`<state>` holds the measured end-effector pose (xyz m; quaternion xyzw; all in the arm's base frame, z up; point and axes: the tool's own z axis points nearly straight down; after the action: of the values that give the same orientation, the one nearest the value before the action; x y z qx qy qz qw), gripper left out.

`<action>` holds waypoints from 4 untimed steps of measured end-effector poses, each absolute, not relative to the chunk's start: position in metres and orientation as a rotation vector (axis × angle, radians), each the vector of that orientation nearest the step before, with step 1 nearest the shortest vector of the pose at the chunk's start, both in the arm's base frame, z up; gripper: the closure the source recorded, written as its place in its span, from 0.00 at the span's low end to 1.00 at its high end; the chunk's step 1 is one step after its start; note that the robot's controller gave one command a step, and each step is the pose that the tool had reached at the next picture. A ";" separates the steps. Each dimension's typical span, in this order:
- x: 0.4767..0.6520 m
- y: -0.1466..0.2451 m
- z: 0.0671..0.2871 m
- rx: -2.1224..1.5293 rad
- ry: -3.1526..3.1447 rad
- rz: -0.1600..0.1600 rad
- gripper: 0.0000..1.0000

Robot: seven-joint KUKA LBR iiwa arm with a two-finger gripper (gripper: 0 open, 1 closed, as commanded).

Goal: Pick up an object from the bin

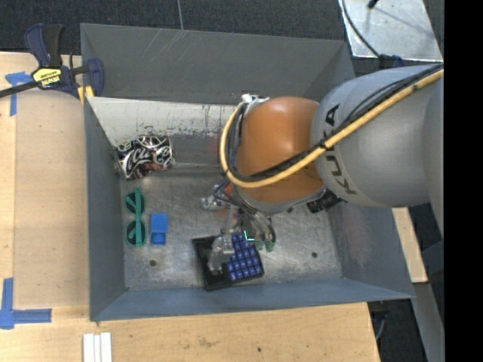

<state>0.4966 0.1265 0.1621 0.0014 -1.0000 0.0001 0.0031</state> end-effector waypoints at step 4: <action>0.495 0.082 0.115 0.335 -3.127 -0.001 0.00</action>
Offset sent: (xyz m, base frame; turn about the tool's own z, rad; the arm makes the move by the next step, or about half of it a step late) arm 0.0059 -0.0528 -0.0921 -0.3771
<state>0.4954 0.0816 0.1149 0.1066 -0.9943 -0.0004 -0.0019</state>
